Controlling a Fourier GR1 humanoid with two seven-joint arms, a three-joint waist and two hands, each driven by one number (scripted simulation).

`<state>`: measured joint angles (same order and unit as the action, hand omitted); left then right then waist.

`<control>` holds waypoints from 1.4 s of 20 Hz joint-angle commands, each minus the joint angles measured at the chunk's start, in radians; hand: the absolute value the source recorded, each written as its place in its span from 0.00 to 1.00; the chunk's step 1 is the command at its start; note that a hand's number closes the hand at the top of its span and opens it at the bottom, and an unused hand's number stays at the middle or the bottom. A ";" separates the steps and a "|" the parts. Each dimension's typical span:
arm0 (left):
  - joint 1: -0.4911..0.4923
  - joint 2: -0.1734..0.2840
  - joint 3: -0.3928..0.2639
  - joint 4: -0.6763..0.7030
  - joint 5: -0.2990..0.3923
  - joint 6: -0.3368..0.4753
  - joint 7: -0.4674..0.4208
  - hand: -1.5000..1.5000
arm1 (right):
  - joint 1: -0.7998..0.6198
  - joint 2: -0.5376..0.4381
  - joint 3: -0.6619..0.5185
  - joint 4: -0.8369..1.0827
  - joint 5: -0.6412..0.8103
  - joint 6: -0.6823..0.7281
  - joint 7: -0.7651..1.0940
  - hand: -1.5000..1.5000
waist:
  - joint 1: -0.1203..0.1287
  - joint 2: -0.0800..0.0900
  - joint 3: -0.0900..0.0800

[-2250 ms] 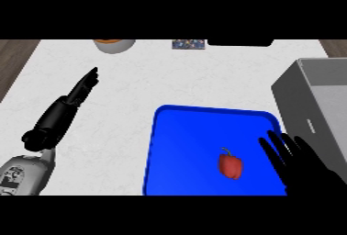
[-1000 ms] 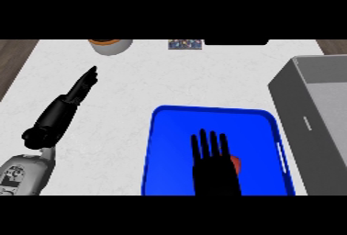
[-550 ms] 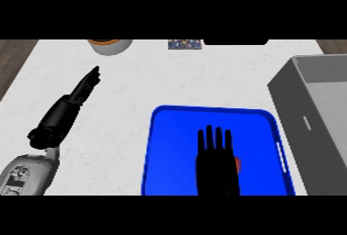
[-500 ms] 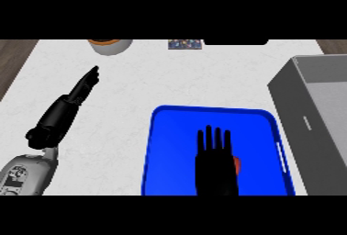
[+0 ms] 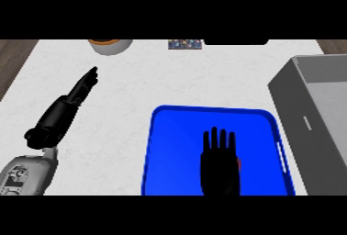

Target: Pick the bell pepper from the tray and place it in the cardboard box

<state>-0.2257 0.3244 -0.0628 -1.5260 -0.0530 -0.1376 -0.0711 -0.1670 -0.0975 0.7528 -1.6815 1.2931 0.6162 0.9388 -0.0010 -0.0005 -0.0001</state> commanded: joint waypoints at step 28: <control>-0.003 -0.062 0.059 -0.005 -0.065 -0.063 0.006 0.50 | 0.098 -0.189 0.138 0.036 0.049 -0.340 -0.644 1.00 | -0.004 0.000 0.003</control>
<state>-0.2133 0.2638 -0.0015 -1.5397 -0.1173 -0.1975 -0.0735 -0.1347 -0.2254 0.7558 -1.5697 1.4182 0.3469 0.5209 -0.0021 -0.0028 -0.0020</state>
